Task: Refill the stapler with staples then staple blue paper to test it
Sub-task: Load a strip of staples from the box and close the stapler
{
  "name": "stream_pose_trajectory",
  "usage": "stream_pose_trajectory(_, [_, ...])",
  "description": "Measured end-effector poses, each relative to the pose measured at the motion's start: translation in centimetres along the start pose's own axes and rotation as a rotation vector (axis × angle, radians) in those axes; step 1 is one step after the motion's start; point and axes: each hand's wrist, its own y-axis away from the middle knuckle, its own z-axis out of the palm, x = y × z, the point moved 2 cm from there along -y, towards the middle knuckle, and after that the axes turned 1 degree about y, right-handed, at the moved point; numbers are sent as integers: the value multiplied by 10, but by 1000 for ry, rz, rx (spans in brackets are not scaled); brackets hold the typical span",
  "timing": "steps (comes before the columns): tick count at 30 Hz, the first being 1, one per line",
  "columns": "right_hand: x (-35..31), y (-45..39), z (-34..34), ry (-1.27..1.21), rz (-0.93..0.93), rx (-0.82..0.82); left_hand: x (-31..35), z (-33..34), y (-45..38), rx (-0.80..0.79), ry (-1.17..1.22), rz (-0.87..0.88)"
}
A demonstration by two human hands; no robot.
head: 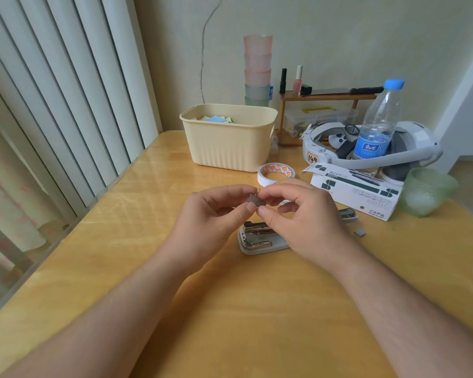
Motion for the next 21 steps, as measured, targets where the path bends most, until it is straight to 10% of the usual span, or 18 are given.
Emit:
stream_pose_trajectory(8, [23, -9, -31, 255, 49, -65, -4, -15, -2, -75, -837, 130])
stream_pose_trajectory(21, [21, -9, -7, 333, 79, -290, -13, -9, -5, -100, -868, 25])
